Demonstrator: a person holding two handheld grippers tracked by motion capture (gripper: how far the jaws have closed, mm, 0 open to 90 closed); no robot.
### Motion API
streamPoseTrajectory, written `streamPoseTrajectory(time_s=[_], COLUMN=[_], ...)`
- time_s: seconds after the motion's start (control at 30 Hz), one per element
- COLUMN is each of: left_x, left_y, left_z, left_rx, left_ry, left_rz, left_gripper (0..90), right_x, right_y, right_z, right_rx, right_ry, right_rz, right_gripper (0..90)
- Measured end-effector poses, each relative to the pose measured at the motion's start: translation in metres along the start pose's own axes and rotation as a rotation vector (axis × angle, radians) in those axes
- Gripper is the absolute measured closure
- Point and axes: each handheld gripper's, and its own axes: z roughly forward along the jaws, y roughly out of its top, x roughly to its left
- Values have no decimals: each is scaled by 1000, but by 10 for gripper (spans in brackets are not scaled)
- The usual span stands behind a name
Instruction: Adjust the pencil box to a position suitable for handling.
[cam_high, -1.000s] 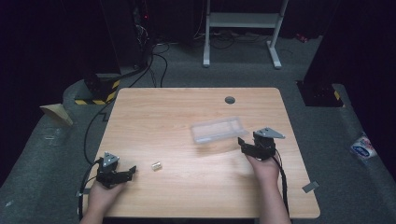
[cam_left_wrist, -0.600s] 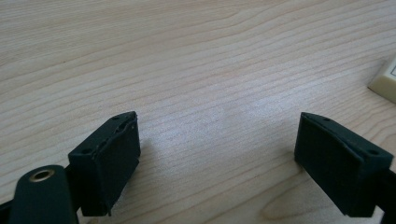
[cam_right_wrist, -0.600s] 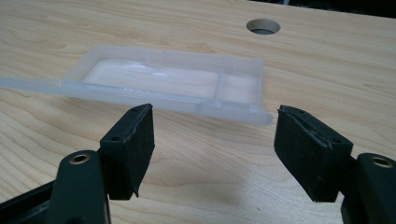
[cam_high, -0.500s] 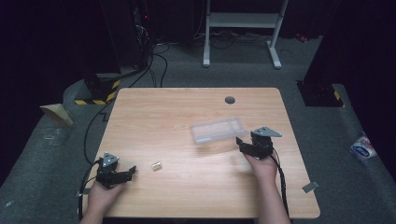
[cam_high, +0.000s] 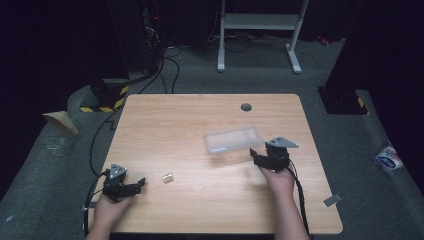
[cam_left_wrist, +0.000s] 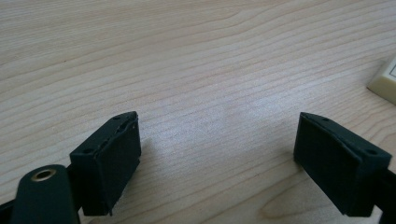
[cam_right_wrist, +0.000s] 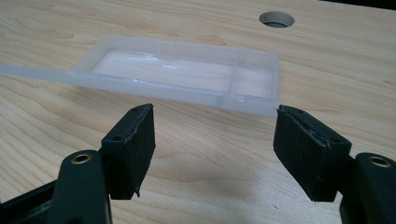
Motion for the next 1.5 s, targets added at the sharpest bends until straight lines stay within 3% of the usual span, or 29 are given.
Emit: streamPoseTrajectory(time_s=[0.13,0.4,0.73,0.9,1.17,1.4,1.5], left_x=[0,0,0,0,0,-1,-1], left_y=[0,0,-1,0,0,-1,-1], left_z=[0,-1,-1,-1,-1,-1,-1], left_rx=[0,2,0,2,2,0,-1], left_ry=[4,4,5,6,4,1,1], left_rz=[6,8,4,7,7,3,9], left_gripper=[154,154,156,156,156,159,164], right_x=[2,-14,-21,-19,-4,25,41], right_y=[-1,-5,0,1,-1,-4,-3], right_z=[-5,-4,2,3,5,-2,-5], right_rx=[-1,2,-11,-2,28,32,17], right_ry=[-19,-30,-1,9,25,80,130], right_rz=[2,43,69,51,-1,-39,-56], right_gripper=[293,281,274,276,277,283,286])
